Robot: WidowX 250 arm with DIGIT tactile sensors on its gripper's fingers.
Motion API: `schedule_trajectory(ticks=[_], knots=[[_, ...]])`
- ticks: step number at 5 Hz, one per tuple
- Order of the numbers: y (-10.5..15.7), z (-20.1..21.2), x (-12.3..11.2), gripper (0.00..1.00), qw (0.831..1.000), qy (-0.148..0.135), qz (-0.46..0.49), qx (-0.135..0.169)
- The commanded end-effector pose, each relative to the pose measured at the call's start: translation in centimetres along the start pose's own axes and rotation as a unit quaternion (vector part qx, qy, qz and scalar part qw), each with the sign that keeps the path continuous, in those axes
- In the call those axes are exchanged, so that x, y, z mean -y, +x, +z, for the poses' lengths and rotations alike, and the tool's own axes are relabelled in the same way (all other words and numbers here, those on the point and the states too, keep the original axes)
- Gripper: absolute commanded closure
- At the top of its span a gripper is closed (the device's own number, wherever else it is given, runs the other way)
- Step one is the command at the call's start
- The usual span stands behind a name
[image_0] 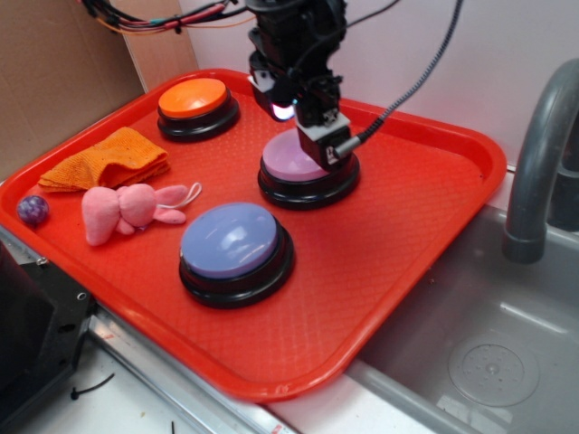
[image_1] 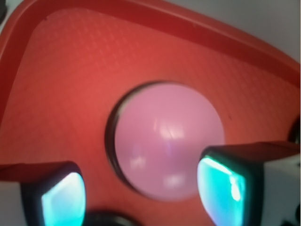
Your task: Push the pink button.
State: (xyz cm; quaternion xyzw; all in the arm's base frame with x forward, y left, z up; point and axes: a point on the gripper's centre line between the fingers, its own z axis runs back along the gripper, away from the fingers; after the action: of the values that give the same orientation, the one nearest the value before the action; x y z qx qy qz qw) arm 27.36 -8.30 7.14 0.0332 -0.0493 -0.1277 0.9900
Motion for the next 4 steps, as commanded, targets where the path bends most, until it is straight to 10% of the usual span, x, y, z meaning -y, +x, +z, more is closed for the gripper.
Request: schedule_trajectory(ticks=[1, 4], knots=[[2.2, -1.5, 0.2, 0.00, 1.000, -0.006, 0.021, -0.015], [2.2, 4.0, -0.3, 0.00, 0.999, 0.025, 0.004, -0.044]])
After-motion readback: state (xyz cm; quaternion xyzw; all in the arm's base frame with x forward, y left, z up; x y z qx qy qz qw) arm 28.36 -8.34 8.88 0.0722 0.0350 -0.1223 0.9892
